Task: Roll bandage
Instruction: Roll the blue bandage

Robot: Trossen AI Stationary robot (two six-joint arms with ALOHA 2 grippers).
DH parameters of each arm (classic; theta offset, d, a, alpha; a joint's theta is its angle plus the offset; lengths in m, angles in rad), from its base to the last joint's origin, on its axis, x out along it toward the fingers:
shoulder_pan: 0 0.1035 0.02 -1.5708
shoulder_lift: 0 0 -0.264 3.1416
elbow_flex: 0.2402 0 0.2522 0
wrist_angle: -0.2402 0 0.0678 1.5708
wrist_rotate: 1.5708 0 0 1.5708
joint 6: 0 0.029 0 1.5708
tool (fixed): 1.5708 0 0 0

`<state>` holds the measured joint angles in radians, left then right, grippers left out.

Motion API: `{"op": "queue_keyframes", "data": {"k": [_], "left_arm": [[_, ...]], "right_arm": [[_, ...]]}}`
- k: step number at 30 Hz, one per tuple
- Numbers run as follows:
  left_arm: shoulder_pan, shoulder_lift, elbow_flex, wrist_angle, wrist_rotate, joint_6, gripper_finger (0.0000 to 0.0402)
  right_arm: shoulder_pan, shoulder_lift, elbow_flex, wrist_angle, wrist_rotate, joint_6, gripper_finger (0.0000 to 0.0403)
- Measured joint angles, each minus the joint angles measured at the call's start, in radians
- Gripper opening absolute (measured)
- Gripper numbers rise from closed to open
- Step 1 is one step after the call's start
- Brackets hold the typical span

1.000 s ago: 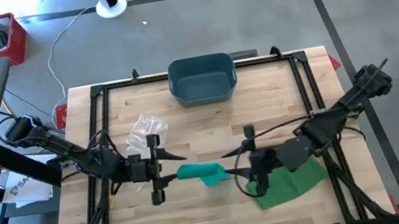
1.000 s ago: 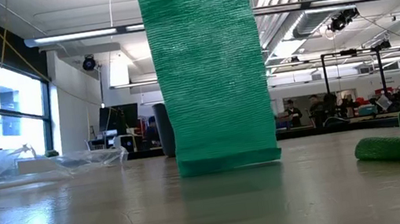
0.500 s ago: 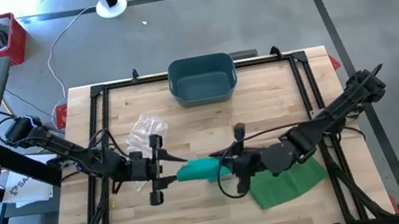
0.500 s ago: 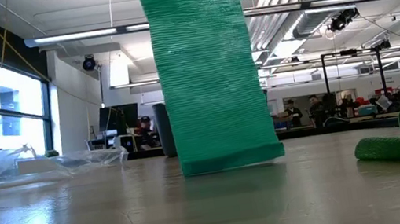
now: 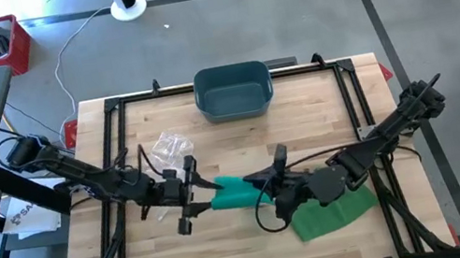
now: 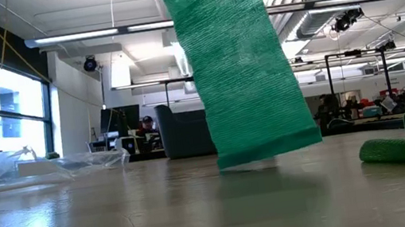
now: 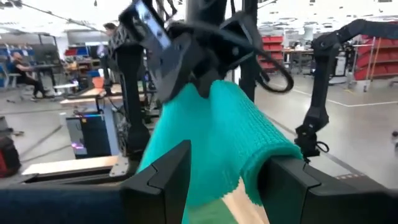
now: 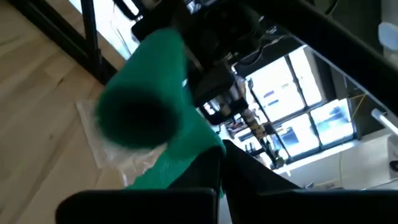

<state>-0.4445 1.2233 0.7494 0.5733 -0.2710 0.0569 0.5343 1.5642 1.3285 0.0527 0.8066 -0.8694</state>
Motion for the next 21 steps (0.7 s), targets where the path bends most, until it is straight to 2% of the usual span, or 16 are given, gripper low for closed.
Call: {"op": "queue_keyframes", "data": {"k": [8,14,21], "left_arm": [[0.013,0.041,0.000,0.062,0.044,0.022,0.0158],[-0.002,0.037,0.000,0.080,0.044,0.072,0.0158],[-0.022,0.037,0.000,0.113,0.022,0.124,0.0158]], "right_arm": [[-0.001,0.000,0.000,-0.023,0.000,0.032,0.0001],[-0.002,0.000,0.000,-0.127,0.024,0.186,0.0000],[-0.004,0.000,0.000,-0.221,0.004,0.365,0.0000]]}}
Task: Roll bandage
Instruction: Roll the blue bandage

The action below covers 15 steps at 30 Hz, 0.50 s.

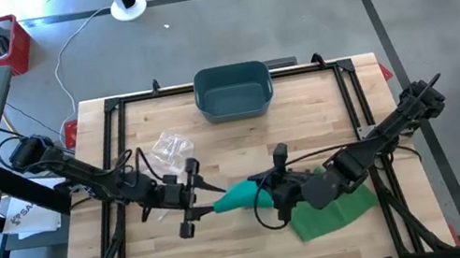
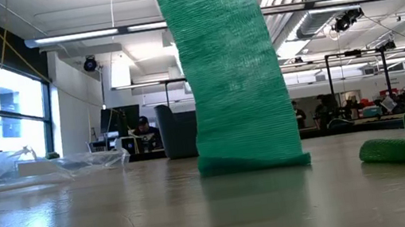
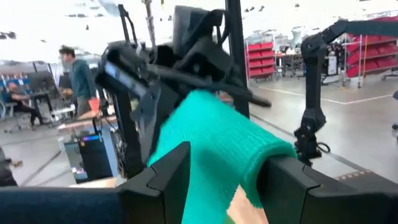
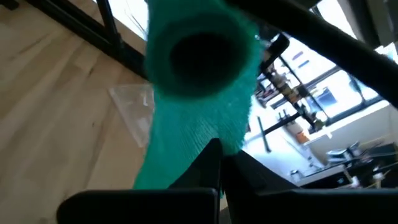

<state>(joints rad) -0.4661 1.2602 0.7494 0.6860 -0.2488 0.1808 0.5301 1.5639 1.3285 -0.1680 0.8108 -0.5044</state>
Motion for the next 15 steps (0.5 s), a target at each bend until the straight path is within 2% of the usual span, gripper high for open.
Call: {"op": "queue_keyframes", "data": {"k": [4,7,11,15], "left_arm": [[-0.004,0.000,0.000,0.018,-0.003,0.009,0.0158],[0.003,0.000,0.000,0.004,-0.001,-0.026,0.0158],[0.020,0.000,0.000,-0.038,0.000,-0.107,0.0158],[0.038,0.000,0.000,-0.083,0.004,-0.184,0.0158]], "right_arm": [[0.000,0.000,0.000,-0.006,-0.004,0.021,0.0000],[0.008,0.000,0.000,0.043,0.017,-0.039,0.0000],[0.017,0.000,0.000,0.162,0.063,-0.226,0.0000],[0.023,0.000,0.000,0.259,0.049,-0.452,0.0000]]}}
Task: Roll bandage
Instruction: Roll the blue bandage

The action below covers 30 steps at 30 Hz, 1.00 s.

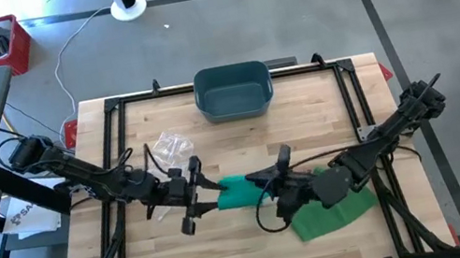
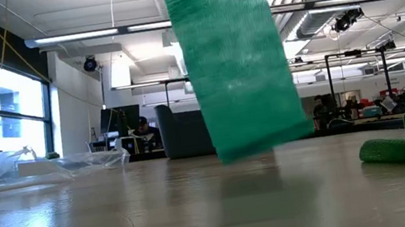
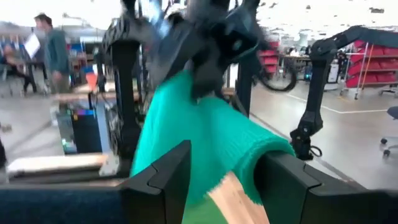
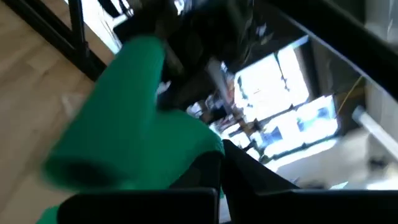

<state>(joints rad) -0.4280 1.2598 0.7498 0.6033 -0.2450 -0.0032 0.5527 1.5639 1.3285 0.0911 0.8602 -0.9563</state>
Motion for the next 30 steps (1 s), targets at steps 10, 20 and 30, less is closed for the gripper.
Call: {"op": "queue_keyframes", "data": {"k": [10,20,30], "left_arm": [[0.032,0.018,0.000,-0.060,0.013,-0.072,0.0158],[0.048,0.058,0.000,-0.028,0.040,-0.066,0.0158],[0.050,0.055,0.000,-0.030,0.024,-0.047,0.0158]], "right_arm": [[0.003,0.000,0.000,0.135,-0.102,-0.243,0.0000],[0.033,0.000,0.000,0.161,0.007,-0.282,0.0000],[0.056,0.000,0.000,0.181,-0.015,-0.202,0.0000]]}}
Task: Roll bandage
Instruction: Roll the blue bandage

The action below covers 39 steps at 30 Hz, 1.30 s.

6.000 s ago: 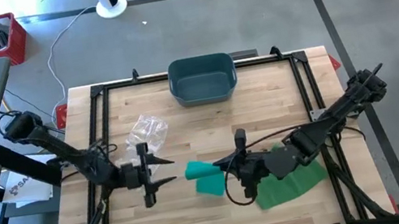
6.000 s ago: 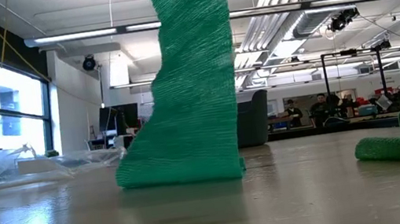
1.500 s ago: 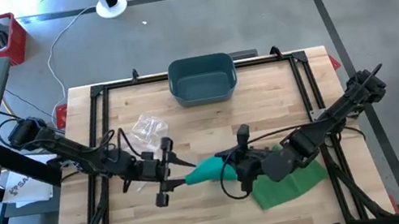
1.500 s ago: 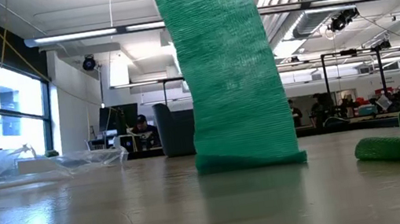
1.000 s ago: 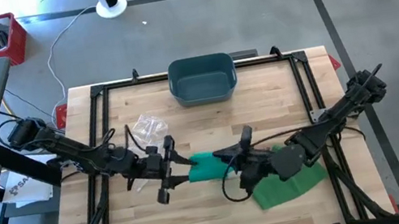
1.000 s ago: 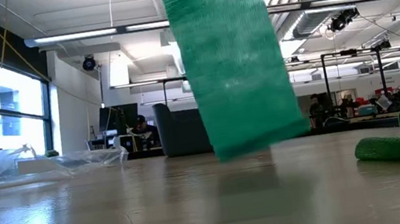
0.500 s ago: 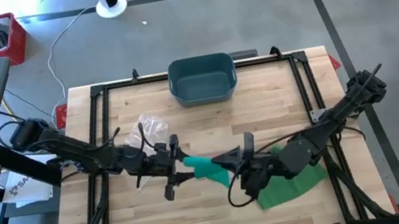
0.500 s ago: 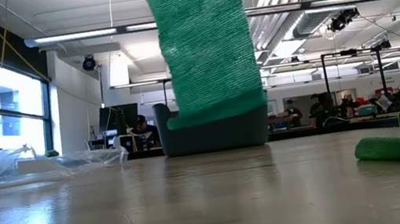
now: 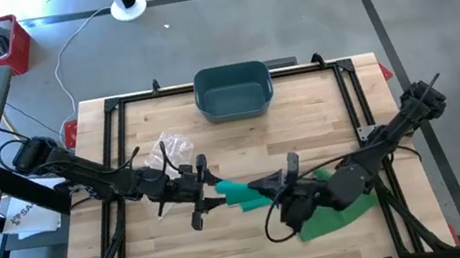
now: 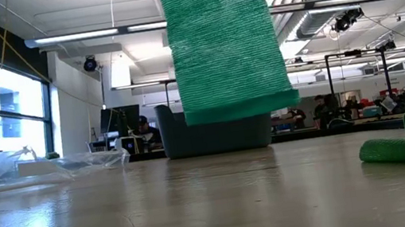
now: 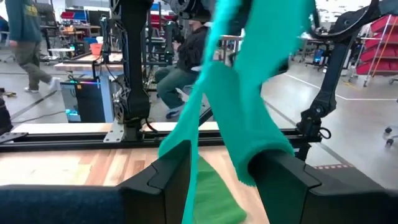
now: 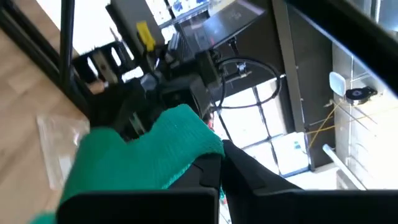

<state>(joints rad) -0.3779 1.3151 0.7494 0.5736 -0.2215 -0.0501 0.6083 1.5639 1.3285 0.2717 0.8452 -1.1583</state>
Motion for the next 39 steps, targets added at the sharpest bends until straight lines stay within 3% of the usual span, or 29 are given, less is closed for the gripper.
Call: {"op": "queue_keyframes", "data": {"k": [10,20,33,39], "left_arm": [[0.000,0.000,0.000,0.012,0.002,0.021,0.0158],[0.005,-0.001,0.000,0.021,-0.026,0.002,0.0158],[0.011,-0.001,0.000,0.030,-0.019,0.008,0.0158],[0.011,-0.001,0.000,0.059,0.010,0.030,0.0158]], "right_arm": [[0.008,0.000,0.000,0.107,0.029,0.092,0.0000],[-0.065,0.000,0.000,-0.017,0.010,0.194,0.0000],[-0.103,0.000,0.000,-0.172,0.183,0.437,0.0000],[-0.105,0.000,0.000,-0.256,0.193,0.554,0.0000]]}}
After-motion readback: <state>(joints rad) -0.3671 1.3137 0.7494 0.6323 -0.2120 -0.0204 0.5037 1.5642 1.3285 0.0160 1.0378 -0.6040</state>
